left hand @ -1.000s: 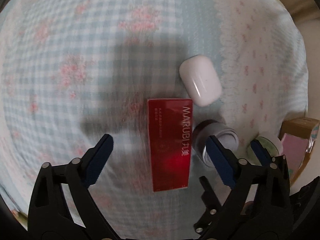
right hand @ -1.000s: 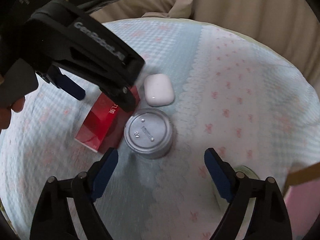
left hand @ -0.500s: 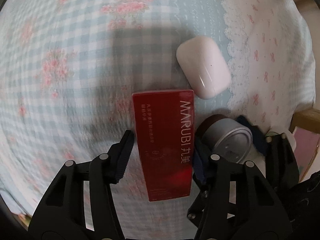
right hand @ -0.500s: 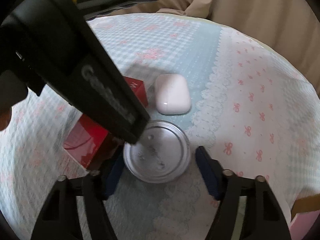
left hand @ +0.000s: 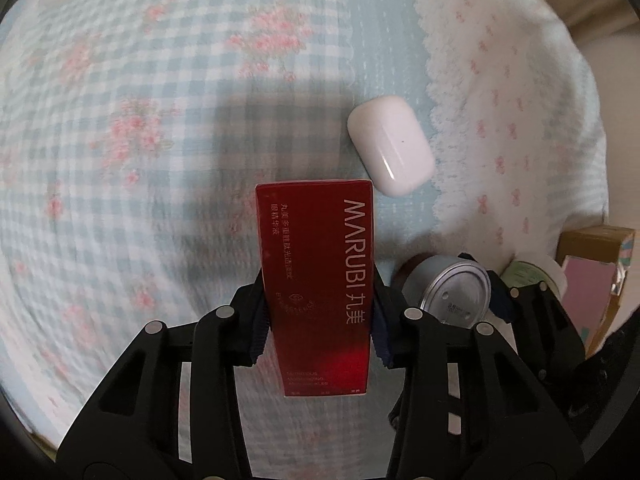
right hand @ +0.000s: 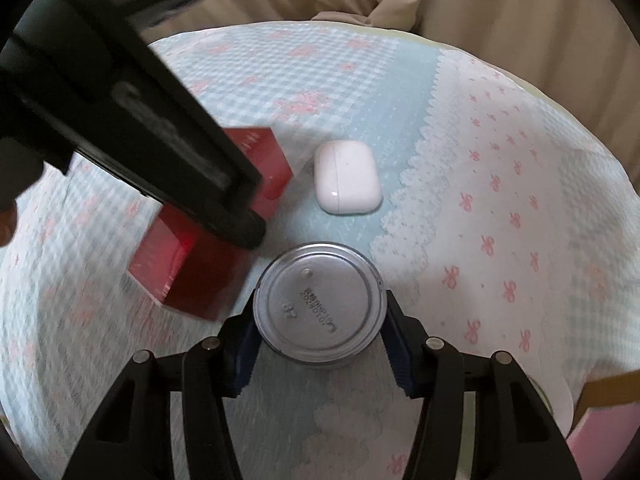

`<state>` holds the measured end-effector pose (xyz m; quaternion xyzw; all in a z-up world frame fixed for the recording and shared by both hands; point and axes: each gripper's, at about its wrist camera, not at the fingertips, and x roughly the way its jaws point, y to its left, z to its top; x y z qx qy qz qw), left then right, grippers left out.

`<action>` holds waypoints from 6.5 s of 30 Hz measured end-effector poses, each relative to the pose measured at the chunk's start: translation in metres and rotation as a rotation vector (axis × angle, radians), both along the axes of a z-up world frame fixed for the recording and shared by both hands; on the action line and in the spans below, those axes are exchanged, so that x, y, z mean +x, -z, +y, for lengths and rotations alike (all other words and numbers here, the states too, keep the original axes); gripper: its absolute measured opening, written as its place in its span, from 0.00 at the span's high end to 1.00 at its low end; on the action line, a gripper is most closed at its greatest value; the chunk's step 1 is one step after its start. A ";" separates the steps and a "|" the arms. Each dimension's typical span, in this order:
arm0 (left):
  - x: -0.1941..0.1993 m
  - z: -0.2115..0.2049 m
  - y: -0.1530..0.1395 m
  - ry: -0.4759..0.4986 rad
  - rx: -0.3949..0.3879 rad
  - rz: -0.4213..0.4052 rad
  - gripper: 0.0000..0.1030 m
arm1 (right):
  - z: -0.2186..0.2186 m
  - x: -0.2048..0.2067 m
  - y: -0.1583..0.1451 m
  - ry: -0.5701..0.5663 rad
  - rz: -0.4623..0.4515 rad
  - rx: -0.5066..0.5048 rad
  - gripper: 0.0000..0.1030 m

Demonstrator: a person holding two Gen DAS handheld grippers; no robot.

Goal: Organize rigid objects
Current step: 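Grasp the red MARUBI box with the left tool while the right tool grasps the silver tin, then carry the red box and silver tin into the cardboard box and release both, then lift both tools out of the box toward the earbud case and green jar, then grasp the white earbud case with the left tool while the right tool grasps the green jar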

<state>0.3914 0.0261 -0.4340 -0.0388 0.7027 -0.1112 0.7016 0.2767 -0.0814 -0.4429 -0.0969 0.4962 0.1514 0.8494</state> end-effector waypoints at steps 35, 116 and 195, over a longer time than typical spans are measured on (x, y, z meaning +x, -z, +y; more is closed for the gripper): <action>-0.166 -0.077 -0.254 0.118 -0.237 -0.294 0.63 | -0.186 -0.209 -0.264 0.649 -0.103 0.122 0.51; -0.239 -0.197 -0.249 0.217 0.007 -0.479 0.00 | -0.320 -0.209 -0.279 0.605 -0.079 0.051 0.00; 0.021 -0.088 0.005 0.771 0.117 -0.302 0.43 | -0.159 -0.023 -0.010 1.151 0.398 0.561 0.36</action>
